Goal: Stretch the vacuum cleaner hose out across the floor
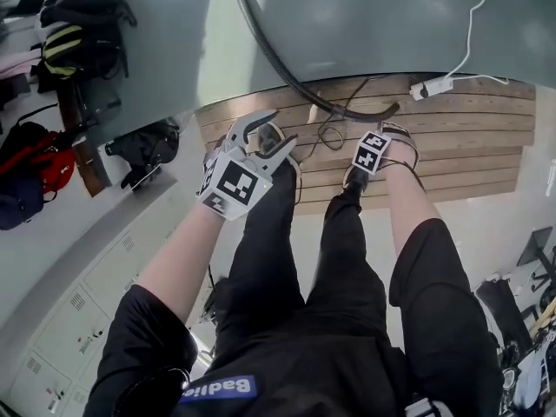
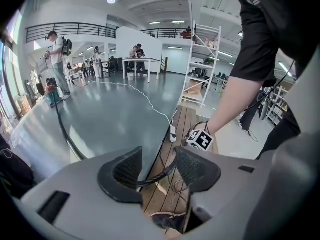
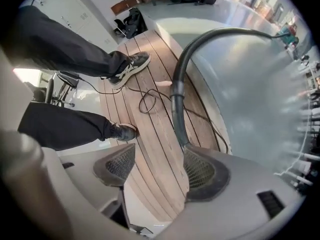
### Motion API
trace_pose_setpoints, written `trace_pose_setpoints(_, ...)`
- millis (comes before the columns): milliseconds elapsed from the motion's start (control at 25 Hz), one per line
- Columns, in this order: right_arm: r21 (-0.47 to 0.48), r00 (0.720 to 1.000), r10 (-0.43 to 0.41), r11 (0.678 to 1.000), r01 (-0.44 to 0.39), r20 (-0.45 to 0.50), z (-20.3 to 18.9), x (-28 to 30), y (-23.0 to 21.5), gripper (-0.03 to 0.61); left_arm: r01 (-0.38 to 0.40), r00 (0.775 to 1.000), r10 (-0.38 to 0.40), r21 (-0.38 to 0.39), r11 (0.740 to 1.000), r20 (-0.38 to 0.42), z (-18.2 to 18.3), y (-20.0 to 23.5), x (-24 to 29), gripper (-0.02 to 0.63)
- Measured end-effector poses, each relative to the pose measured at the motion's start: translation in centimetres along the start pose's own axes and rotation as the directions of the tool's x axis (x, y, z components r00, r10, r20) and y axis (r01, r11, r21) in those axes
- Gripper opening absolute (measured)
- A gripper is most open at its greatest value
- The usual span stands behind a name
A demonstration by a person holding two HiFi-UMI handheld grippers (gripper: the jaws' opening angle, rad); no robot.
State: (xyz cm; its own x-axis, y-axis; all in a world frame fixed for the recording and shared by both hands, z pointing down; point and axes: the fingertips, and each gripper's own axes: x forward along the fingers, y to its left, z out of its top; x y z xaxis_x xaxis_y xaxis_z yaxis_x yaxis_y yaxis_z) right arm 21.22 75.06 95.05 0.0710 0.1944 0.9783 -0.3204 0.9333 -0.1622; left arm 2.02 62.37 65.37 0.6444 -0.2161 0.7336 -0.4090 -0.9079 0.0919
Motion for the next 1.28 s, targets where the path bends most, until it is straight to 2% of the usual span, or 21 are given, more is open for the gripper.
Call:
trace_pose_setpoints(160,0.081,0.998,0.006,0.997,-0.012,0.064,-0.9,-2.7,2.4,0.287,-0.009,1.000,0.009,-0.015,1.000,-0.004,0.5,-1.2,-1.5,0.205)
trace_pose_setpoints(360,0.101,0.979,0.033,0.993,-0.054,0.201,-2.6,-9.6,10.2,0.287,-0.043,0.998,0.044,-0.026,0.999,0.043,4.1,-5.9,-5.5,0.206)
trace_pose_setpoints(440,0.127,0.955,0.048,0.988,-0.088,0.294,-2.7,-13.7,13.3,0.287,-0.073,0.993,0.078,-0.051,0.996,0.094,6.2,-7.7,-8.1,0.206)
trace_pose_setpoints(520,0.183,0.909,0.059,0.972,-0.146,0.412,-2.7,-18.4,15.5,0.287,-0.109,0.982,0.121,-0.085,0.990,0.145,8.1,-9.3,-10.9,0.205)
trace_pose_setpoints(680,0.282,0.790,0.051,0.918,-0.277,0.611,-3.8,-27.4,18.4,0.287,-0.157,0.958,0.184,-0.133,0.979,0.221,11.0,-13.4,-15.8,0.205)
trace_pose_setpoints(800,0.273,0.691,0.003,0.917,-0.290,0.723,-3.0,-34.2,17.0,0.287,-0.161,0.935,0.210,-0.186,0.969,0.285,12.6,-15.0,-17.7,0.204)
trace_pose_setpoints(920,0.239,0.573,-0.013,0.916,-0.321,0.819,-0.7,-41.3,17.2,0.287,-0.122,0.908,0.222,-0.281,0.952,0.355,13.1,-16.3,-20.4,0.204)
trace_pose_setpoints(1000,0.192,0.470,-0.009,0.920,-0.342,0.882,1.5,-46.1,17.8,0.286,-0.094,0.879,0.239,-0.342,0.935,0.413,13.4,-16.8,-22.6,0.204)
trace_pose_setpoints(1120,0.115,0.311,0.000,0.930,-0.350,0.950,5.1,-53.4,18.7,0.285,-0.049,0.817,0.255,-0.378,0.925,0.518,14.4,-16.9,-26.6,0.204)
trace_pose_setpoints(1200,0.080,0.230,0.003,0.933,-0.351,0.973,7.0,-57.3,20.1,0.281,-0.012,0.773,0.243,-0.369,0.929,0.586,15.1,-17.4,-29.6,0.202)
trace_pose_setpoints(1280,0.075,0.168,-0.017,0.935,-0.346,0.986,8.5,-60.5,21.2,0.220,0.005,0.742,0.240,-0.362,0.932,0.627,15.1,-17.3,-32.6,0.190)
